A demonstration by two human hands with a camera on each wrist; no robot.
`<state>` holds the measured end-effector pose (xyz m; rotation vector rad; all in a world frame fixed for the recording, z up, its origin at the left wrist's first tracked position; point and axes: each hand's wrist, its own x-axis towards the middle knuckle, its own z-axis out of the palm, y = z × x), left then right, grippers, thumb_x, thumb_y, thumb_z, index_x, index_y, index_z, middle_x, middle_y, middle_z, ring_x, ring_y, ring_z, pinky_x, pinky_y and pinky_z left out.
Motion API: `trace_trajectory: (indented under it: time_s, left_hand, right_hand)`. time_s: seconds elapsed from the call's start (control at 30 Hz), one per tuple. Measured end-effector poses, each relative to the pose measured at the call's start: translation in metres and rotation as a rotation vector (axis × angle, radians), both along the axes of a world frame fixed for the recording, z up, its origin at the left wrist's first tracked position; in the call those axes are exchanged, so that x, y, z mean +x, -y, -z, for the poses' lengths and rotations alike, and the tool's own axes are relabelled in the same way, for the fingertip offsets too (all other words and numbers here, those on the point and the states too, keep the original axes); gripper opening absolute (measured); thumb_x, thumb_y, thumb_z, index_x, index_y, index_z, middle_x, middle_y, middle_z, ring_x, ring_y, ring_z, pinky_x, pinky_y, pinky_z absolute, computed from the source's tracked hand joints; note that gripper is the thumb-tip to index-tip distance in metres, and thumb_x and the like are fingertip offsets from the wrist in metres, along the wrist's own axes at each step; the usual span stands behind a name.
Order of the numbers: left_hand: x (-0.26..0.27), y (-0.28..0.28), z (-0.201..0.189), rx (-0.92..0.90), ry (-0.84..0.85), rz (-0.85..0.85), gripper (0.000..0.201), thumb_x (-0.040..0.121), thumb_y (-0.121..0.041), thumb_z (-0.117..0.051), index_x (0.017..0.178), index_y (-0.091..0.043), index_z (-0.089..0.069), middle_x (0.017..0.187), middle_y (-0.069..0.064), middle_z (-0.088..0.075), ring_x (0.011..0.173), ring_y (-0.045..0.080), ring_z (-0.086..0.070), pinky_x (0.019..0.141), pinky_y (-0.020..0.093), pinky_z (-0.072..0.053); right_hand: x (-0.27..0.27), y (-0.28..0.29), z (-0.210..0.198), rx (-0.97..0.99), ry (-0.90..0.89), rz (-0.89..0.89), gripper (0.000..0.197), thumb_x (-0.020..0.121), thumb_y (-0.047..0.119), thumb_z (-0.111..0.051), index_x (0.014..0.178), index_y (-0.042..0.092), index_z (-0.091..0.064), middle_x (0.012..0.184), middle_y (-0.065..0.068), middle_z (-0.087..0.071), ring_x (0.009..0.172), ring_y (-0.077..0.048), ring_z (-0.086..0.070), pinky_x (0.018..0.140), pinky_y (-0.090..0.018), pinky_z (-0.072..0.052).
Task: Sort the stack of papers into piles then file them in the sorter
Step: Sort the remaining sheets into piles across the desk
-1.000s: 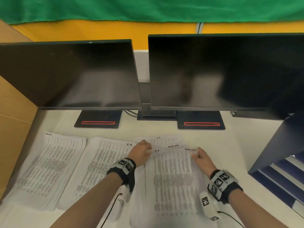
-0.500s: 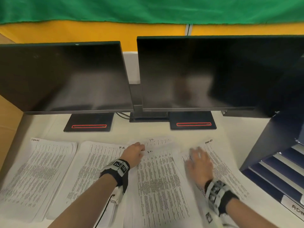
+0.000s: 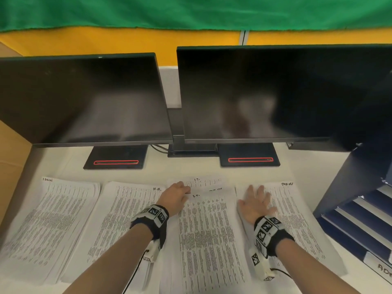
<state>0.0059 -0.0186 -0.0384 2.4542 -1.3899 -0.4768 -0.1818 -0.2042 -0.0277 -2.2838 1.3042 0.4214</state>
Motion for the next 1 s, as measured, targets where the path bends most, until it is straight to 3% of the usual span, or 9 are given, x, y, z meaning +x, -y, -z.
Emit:
trace_trajectory:
  time_s: [0.07,0.2,0.33,0.5,0.6,0.7,0.8,0.9,1.0]
  left_hand:
    - [-0.001,0.001,-0.002,-0.031,0.013,0.039,0.019,0.093,-0.013,-0.042,0.103,-0.013,-0.058,0.103,0.004,-0.051,0.091,0.016,-0.046,0.081,0.030,-0.044]
    - [-0.003,0.000,-0.007,-0.047,0.003,0.063,0.020,0.093,-0.014,-0.044,0.104,-0.013,-0.061,0.105,0.005,-0.052,0.096,0.019,-0.049,0.083,0.031,-0.044]
    - [-0.006,0.003,-0.012,-0.046,-0.122,-0.047,0.026,0.097,-0.027,-0.040,0.101,-0.013,-0.062,0.103,0.002,-0.052,0.096,0.017,-0.049,0.086,0.028,-0.039]
    - [0.002,0.013,-0.019,-0.008,-0.224,-0.218,0.026,0.097,-0.021,-0.039,0.099,-0.011,-0.062,0.095,0.000,-0.054,0.086,0.017,-0.054,0.078,0.025,-0.040]
    - [0.006,0.018,-0.022,0.063,-0.257,-0.203,0.011,0.085,-0.021,-0.060,0.095,-0.015,-0.061,0.096,-0.001,-0.047,0.085,0.017,-0.052,0.077,0.027,-0.042]
    - [0.005,0.025,-0.027,0.129,-0.202,-0.115,0.025,0.076,-0.027,-0.074,0.089,-0.016,-0.056,0.091,-0.005,-0.038,0.079,0.014,-0.044,0.074,0.025,-0.038]
    - [0.000,0.029,-0.034,0.126,-0.100,-0.038,0.017,0.081,-0.024,-0.071,0.083,-0.015,-0.057,0.087,-0.004,-0.052,0.079,0.015,-0.049,0.071,0.023,-0.038]
    - [-0.003,0.026,-0.036,0.089,-0.060,-0.014,0.012,0.086,-0.023,-0.065,0.081,-0.015,-0.057,0.083,-0.004,-0.055,0.077,0.014,-0.050,0.069,0.022,-0.037]
    - [-0.005,0.020,-0.036,0.077,-0.007,0.036,0.013,0.090,-0.024,-0.058,0.087,-0.011,-0.059,0.086,-0.001,-0.056,0.078,0.015,-0.051,0.072,0.023,-0.038]
  right_hand:
    - [0.006,-0.008,-0.005,-0.101,0.207,-0.143,0.060,0.092,0.026,-0.047,0.146,0.028,-0.021,0.156,-0.008,-0.006,0.145,-0.030,-0.005,0.114,-0.059,-0.015]
    - [0.014,-0.016,-0.005,-0.137,0.418,-0.252,0.030,0.081,0.032,-0.063,0.110,0.034,-0.057,0.131,0.002,-0.033,0.128,-0.019,-0.028,0.113,-0.048,-0.015]
    - [0.011,-0.012,-0.001,-0.118,0.499,-0.303,0.002,0.084,0.034,-0.062,0.082,0.033,-0.062,0.105,0.010,-0.046,0.108,-0.013,-0.038,0.104,-0.039,-0.016]
    - [0.004,-0.013,-0.003,-0.061,0.498,-0.414,0.009,0.088,0.031,-0.058,0.080,0.032,-0.061,0.090,0.016,-0.063,0.100,-0.011,-0.048,0.106,-0.040,-0.014]
    - [0.001,-0.016,-0.003,-0.056,0.527,-0.441,0.011,0.090,0.028,-0.057,0.082,0.032,-0.063,0.089,0.017,-0.065,0.094,-0.008,-0.049,0.104,-0.035,-0.015]
    - [-0.001,-0.019,-0.006,0.017,0.571,-0.352,0.012,0.090,0.029,-0.058,0.080,0.036,-0.058,0.088,0.018,-0.065,0.092,-0.008,-0.052,0.098,-0.031,-0.018]
    - [-0.001,-0.018,-0.006,0.187,0.644,-0.156,0.012,0.083,0.029,-0.068,0.076,0.034,-0.060,0.091,0.014,-0.063,0.097,-0.012,-0.053,0.101,-0.036,-0.029]
    - [0.001,-0.016,-0.005,0.271,0.687,0.010,0.011,0.075,0.027,-0.076,0.078,0.030,-0.066,0.112,0.007,-0.046,0.114,-0.013,-0.039,0.108,-0.037,-0.024]
    - [0.003,-0.013,-0.007,0.411,0.676,0.062,0.011,0.080,0.021,-0.071,0.091,0.021,-0.070,0.128,0.001,-0.040,0.121,-0.013,-0.035,0.111,-0.037,-0.021]
